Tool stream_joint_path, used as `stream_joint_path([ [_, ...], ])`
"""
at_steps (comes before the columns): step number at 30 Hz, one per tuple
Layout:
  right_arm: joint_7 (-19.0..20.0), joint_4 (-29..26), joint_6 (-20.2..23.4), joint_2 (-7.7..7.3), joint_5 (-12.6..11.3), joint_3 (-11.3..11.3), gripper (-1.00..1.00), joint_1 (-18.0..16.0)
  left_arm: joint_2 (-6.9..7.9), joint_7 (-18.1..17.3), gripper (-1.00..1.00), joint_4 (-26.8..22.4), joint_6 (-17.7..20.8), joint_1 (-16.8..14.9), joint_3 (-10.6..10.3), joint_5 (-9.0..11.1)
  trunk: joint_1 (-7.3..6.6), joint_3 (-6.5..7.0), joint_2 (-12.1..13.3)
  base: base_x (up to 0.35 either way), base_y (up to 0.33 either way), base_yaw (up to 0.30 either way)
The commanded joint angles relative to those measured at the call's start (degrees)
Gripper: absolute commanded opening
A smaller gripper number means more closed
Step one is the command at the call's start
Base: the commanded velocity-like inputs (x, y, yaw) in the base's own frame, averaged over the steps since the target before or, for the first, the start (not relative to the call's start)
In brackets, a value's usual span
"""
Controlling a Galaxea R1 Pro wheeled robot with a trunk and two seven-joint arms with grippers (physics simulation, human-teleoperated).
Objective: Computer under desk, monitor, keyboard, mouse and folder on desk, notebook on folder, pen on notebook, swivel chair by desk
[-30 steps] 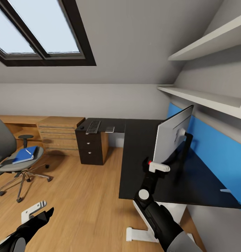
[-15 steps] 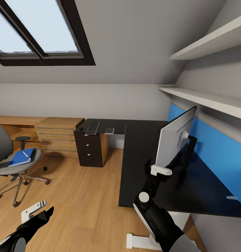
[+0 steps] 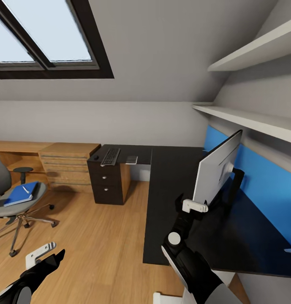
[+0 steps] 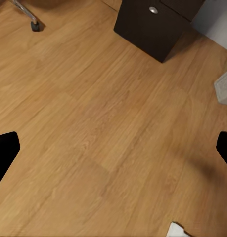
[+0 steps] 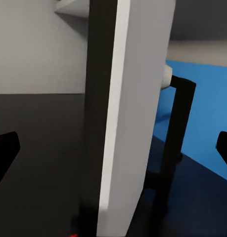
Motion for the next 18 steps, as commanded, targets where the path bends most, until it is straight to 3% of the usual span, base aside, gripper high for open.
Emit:
stream_joint_path([
  [1,-0.1,0.1,-0.2,-0.02,0.0,0.0,1.00,-0.1,-0.04,0.3,1.00,-0.1,0.3,0.0,0.1,0.6,0.01,-0.07,0.0,0.047,0.000,0.000],
  [8,3.2,0.2,-0.1,-0.20,-0.3,-0.3,1.00,-0.1,-0.04,0.3,1.00,-0.1,0.3,0.0,0.1,0.6,0.01,-0.07,0.0,0.048,0.000,0.000],
  [18,4.1,0.3,-0.2,-1.24,-0.4,-0.9,1.00,-0.1,-0.06,0.3,1.00,-0.1,0.3,0.0,0.1,0.6,0.01,-0.07,0.0,0.192,0.000,0.000],
])
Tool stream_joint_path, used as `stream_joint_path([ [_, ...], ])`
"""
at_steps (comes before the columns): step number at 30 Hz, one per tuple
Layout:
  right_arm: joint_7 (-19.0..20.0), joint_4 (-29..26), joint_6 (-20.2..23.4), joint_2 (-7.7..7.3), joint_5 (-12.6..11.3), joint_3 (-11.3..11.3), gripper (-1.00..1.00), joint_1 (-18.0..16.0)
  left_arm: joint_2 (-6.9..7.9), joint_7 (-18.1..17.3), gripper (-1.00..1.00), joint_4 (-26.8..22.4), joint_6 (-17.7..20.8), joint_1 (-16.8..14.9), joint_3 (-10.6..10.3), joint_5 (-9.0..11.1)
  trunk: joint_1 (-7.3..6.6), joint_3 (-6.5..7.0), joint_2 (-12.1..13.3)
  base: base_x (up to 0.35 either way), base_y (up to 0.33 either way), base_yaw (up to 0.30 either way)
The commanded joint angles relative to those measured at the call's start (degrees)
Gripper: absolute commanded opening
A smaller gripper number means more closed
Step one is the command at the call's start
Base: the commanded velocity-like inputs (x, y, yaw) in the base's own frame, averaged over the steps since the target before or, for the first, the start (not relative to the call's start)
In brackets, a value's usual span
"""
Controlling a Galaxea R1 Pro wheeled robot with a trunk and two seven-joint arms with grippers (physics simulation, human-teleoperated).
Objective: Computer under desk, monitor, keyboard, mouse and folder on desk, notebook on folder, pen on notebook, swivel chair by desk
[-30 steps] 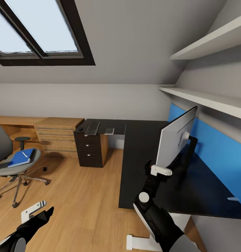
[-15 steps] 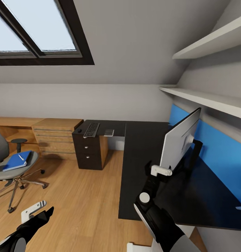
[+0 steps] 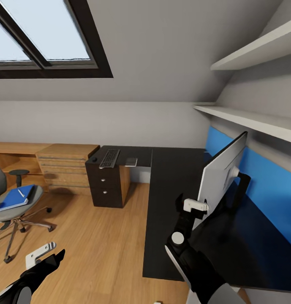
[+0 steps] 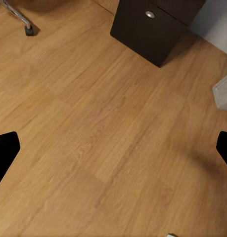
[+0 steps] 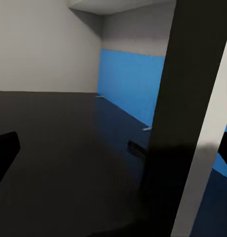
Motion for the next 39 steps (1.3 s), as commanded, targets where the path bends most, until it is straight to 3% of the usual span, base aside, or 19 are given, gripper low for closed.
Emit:
stream_joint_path([
  [1,-0.2,0.0,-0.2,-0.02,0.0,-0.2,1.00,-0.1,-0.03,0.3,1.00,-0.1,0.3,0.0,0.1,0.6,0.01,-0.07,0.0,0.068,0.000,0.000],
  [6,0.0,0.0,-0.2,-0.08,0.0,-4.2,1.00,-0.1,-0.03,0.3,1.00,-0.1,0.3,0.0,0.1,0.7,0.01,-0.07,0.0,0.023,0.000,0.000],
  [10,0.2,0.0,-0.2,-0.09,-0.1,-11.1,1.00,-0.1,-0.03,0.3,1.00,0.0,0.3,0.0,0.1,0.7,0.01,-0.07,0.0,0.002,0.000,0.000],
  [15,0.3,0.0,-0.2,-0.09,-0.1,-14.5,1.00,-0.1,-0.01,0.3,1.00,0.0,0.3,0.0,0.1,0.7,0.01,-0.07,0.0,0.000,0.000,0.000],
  [27,0.3,0.0,-0.2,-0.09,-0.1,-15.0,1.00,-0.1,-0.01,0.3,1.00,0.0,0.3,0.0,0.1,0.6,0.01,-0.07,0.0,-0.128,-0.006,0.000],
  [39,0.3,0.0,-0.3,-0.09,0.0,-14.8,1.00,-0.1,-0.01,0.3,1.00,-0.1,0.3,0.0,0.1,0.6,0.01,-0.07,0.0,-0.221,-0.231,0.000],
])
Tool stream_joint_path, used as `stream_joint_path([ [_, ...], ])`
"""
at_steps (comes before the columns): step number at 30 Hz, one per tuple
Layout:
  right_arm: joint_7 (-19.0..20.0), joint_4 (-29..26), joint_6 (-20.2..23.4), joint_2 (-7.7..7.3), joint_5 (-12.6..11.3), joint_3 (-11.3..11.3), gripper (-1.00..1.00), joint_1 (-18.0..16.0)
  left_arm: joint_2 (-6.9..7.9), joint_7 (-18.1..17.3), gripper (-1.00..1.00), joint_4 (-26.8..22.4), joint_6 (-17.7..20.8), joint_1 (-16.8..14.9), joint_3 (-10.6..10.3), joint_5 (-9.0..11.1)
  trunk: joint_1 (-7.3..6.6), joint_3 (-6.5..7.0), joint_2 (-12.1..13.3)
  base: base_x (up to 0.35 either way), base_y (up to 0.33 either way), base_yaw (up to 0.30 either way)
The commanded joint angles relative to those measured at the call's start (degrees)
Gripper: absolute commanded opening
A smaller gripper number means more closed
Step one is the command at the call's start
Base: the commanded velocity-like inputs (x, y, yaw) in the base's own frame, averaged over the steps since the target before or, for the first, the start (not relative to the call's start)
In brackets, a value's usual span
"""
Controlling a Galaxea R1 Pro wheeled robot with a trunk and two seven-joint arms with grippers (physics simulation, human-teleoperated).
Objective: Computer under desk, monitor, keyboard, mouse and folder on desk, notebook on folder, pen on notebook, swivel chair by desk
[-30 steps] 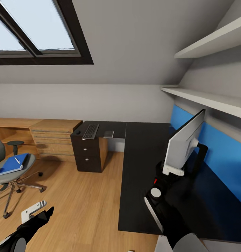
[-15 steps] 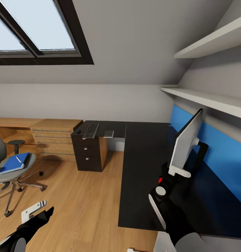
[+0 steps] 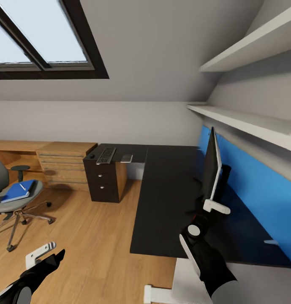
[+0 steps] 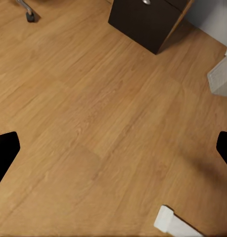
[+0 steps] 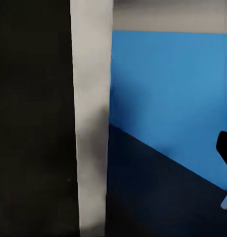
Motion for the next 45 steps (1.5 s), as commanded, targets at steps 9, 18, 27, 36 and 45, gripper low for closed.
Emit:
stream_joint_path([
  [9,-0.1,0.0,-0.4,-0.18,0.1,0.2,1.00,0.0,-0.02,0.3,1.00,-0.2,0.3,0.0,0.1,0.6,0.00,-0.07,0.0,-0.016,-0.295,0.000],
  [18,-0.1,0.0,-0.5,-0.19,0.1,0.3,1.00,0.0,-0.05,0.3,1.00,-0.3,0.3,0.0,0.1,0.6,0.00,-0.07,0.0,-0.015,-0.048,0.000],
  [27,-0.1,0.0,-0.5,-0.19,0.1,0.3,1.00,0.0,-0.05,0.3,1.00,-0.3,0.3,0.0,0.1,0.6,0.00,-0.07,0.0,-0.023,-0.016,0.000],
  [36,-0.1,0.0,-2.5,-0.09,0.0,0.4,1.00,0.0,-0.05,0.3,1.00,-0.3,0.3,0.0,0.1,0.6,0.00,-0.07,0.0,-0.001,0.000,0.000],
  [45,-0.2,0.0,-4.3,-0.01,-0.1,0.5,1.00,0.0,0.01,0.3,1.00,-0.3,0.3,0.0,0.1,0.6,0.00,-0.07,0.0,-0.030,-0.053,0.000],
])
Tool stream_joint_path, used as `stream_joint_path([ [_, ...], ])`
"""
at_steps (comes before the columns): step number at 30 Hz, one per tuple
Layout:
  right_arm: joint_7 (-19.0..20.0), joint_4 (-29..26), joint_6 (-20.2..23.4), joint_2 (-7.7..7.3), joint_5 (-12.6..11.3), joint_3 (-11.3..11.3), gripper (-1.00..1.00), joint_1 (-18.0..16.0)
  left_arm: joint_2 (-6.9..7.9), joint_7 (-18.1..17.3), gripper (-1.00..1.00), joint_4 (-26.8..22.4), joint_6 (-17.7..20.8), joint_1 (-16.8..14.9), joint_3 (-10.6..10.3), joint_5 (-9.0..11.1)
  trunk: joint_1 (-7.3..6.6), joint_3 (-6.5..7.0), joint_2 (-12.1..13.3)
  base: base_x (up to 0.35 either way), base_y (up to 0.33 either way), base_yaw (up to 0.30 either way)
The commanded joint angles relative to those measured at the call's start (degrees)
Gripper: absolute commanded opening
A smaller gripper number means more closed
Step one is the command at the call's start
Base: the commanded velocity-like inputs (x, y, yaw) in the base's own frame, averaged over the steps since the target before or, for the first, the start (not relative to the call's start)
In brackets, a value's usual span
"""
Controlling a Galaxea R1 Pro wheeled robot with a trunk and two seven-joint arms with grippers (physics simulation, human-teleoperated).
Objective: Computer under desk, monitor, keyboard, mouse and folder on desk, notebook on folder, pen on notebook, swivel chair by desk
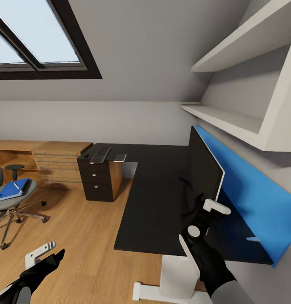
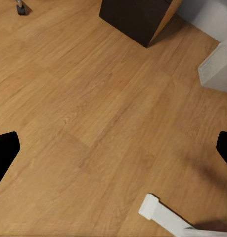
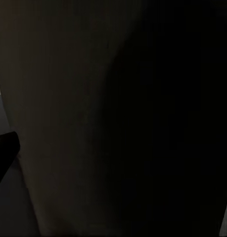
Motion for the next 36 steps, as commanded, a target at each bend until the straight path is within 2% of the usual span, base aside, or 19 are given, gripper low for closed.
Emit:
stream_joint_path([
  [1,-0.2,0.1,-0.3,-0.01,0.0,0.1,1.00,-0.1,-0.03,0.3,1.00,-0.1,0.3,0.0,0.1,0.6,0.00,-0.07,0.0,-0.018,-0.073,0.000],
  [11,-0.2,0.1,-0.3,-0.01,0.0,0.1,1.00,-0.1,-0.01,0.3,1.00,-0.1,0.3,0.0,0.1,0.6,0.00,-0.07,0.0,-0.004,-0.130,0.000],
  [27,-0.2,0.1,-0.3,0.03,0.0,0.1,1.00,-0.1,-0.01,0.3,1.00,-0.3,0.3,0.0,0.2,0.7,0.00,-0.07,0.0,-0.003,-0.010,0.000],
  [36,-0.1,0.1,-0.3,0.08,0.0,0.1,1.00,-0.1,-0.01,0.3,1.00,-0.3,0.4,0.0,0.2,0.7,0.00,-0.07,0.0,-0.266,0.000,0.000],
])
